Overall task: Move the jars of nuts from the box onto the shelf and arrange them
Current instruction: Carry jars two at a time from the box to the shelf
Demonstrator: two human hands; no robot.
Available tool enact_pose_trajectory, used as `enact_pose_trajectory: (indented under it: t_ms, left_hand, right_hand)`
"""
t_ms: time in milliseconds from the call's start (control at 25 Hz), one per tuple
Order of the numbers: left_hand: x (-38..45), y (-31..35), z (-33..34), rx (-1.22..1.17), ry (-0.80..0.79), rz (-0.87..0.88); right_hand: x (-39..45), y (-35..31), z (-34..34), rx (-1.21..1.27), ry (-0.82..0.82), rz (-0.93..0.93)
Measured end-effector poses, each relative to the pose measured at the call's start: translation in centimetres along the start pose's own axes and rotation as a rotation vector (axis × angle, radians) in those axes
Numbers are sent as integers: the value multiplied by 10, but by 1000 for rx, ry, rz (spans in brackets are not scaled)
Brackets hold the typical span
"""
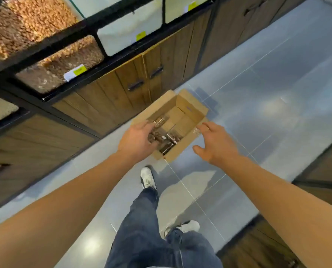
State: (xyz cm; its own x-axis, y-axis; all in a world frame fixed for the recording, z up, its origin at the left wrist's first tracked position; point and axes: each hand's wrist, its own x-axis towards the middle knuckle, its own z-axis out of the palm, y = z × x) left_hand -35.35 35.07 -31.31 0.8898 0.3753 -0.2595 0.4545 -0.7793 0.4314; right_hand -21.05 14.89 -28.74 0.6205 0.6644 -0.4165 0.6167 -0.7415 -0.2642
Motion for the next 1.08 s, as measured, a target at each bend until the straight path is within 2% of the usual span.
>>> enact_pose_trajectory:
  t_ms: [160,400,560,800,960,1080]
  left_hand:
    - [35,-80,11,-46,-5,-139]
    - [83,-152,85,-80,-100,-283]
    - [123,-185,158,-86,-112,-335]
    - [209,-228,312,-100,-160,-412]
    - [260,-245,397,21,-201,-385]
    - [292,-258,442,183,-254,-404]
  right_hand:
    - [90,-36,22,-7,-85,-55]
    - [193,-31,99,-89,-228,-93]
    - [255,-4,171,-124,-305,-122]
    - [363,54,321,-134,-436,-165]
    - [418,89,413,-181,-456,-209]
    - [448,108,473,-166,-389,-206]
